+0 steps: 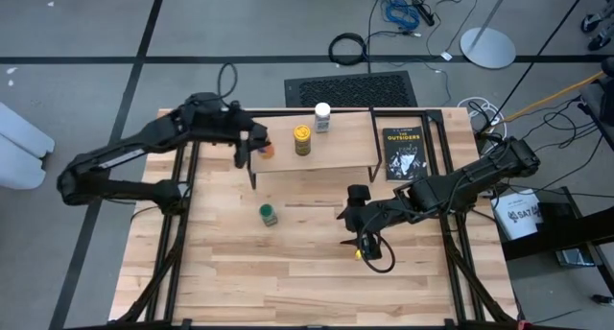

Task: Shelf spices
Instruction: Remove the orange seasoning bottle from the shelf

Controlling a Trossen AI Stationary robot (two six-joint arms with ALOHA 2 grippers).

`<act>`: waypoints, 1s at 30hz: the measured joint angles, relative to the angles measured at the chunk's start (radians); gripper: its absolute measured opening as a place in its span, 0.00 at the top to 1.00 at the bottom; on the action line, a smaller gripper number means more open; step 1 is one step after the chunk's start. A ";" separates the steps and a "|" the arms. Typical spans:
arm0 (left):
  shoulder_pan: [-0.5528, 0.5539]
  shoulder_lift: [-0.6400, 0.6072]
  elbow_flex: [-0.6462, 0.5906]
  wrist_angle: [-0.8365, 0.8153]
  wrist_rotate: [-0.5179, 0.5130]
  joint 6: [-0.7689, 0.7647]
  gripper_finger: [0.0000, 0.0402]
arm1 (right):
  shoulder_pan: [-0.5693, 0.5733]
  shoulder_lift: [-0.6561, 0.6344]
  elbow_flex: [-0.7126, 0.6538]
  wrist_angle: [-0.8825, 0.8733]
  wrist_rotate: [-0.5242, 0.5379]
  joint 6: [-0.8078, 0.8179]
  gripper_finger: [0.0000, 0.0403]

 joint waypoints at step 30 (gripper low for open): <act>-0.993 0.037 0.060 -0.509 -0.801 -0.861 0.46 | -0.032 0.000 0.000 0.000 0.082 0.058 0.28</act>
